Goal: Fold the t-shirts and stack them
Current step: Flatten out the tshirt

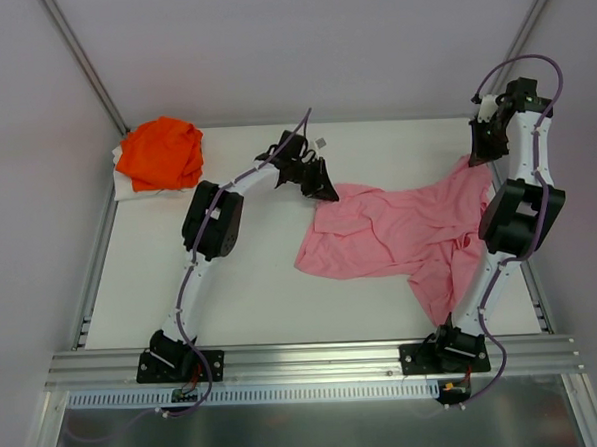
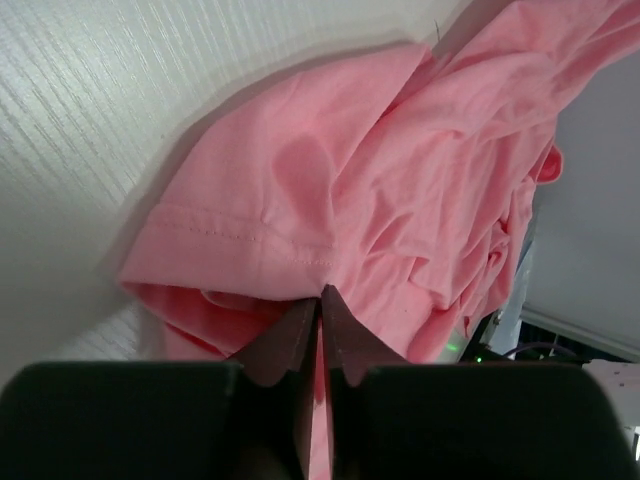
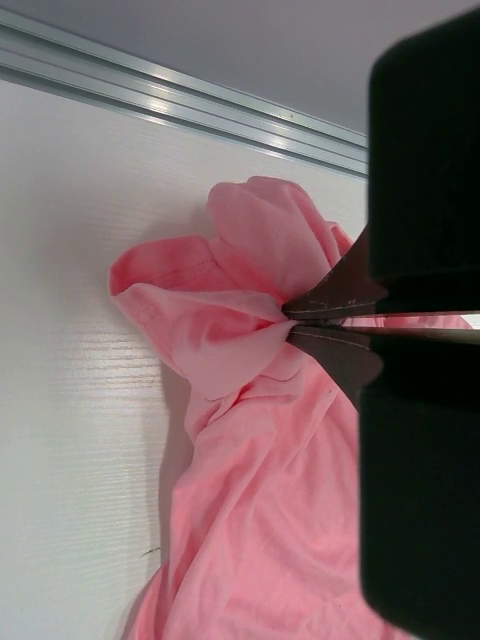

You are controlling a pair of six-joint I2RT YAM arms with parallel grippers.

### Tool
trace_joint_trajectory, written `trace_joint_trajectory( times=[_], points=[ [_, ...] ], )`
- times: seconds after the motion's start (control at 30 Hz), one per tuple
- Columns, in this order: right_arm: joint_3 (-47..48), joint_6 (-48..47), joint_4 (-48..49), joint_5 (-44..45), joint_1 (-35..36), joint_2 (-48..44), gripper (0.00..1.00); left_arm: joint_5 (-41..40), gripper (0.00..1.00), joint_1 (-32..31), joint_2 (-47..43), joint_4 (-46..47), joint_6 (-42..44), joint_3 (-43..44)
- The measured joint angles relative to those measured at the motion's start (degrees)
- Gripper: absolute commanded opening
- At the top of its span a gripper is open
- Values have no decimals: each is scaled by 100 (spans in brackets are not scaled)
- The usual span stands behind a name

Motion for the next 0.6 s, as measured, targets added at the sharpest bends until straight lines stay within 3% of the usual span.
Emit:
trace_joint_trajectory(
  times=[0.33, 0.6],
  points=[
    [-50, 0, -17, -15, 0, -28, 0, -188, 0, -9, 50, -168, 195, 26],
    [-85, 0, -20, -42, 4, -70, 0, -1029, 0, 44, -164, -492, 748, 13]
  ],
)
